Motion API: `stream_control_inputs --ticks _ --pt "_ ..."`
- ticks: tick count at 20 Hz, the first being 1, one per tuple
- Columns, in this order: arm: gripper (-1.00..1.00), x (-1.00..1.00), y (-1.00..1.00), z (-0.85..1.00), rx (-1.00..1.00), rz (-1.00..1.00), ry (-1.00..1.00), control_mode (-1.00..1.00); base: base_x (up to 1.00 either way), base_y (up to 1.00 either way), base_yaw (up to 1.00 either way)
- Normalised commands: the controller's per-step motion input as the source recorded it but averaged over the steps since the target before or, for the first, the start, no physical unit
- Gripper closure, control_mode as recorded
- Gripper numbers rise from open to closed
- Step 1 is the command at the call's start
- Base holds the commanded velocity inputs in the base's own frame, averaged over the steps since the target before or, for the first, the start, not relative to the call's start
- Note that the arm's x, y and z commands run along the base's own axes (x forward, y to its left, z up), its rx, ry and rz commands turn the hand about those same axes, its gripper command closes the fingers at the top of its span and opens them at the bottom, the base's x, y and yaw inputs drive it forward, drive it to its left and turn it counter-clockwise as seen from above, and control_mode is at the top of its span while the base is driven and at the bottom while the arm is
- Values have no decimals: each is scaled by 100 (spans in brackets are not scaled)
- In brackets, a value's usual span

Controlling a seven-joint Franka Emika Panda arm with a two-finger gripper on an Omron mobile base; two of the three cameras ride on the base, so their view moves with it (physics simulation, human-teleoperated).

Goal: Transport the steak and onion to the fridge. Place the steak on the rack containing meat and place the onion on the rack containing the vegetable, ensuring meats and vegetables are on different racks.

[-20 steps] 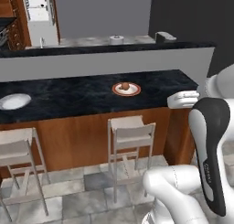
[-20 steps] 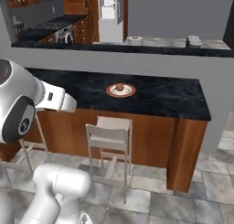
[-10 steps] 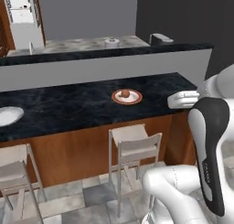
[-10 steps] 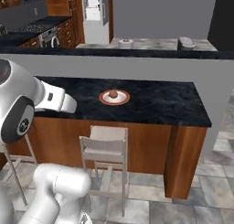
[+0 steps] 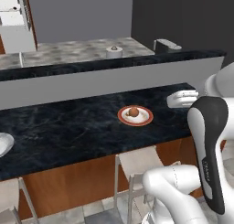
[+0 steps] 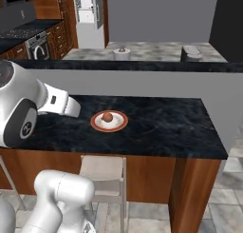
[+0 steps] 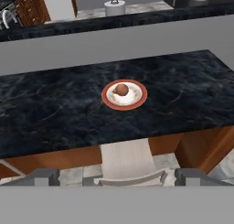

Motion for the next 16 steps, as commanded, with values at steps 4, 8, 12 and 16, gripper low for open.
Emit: stream_control_inputs --ticks 4,8,12,16 --pt "-100 0 0 0 0 0 0 100 100 8 -7" --pt "-100 0 0 0 0 0 0 100 100 1 -4" --pt "-100 0 0 0 0 0 0 100 100 -1 8" --pt "-100 0 0 0 0 0 0 100 100 -16 23"
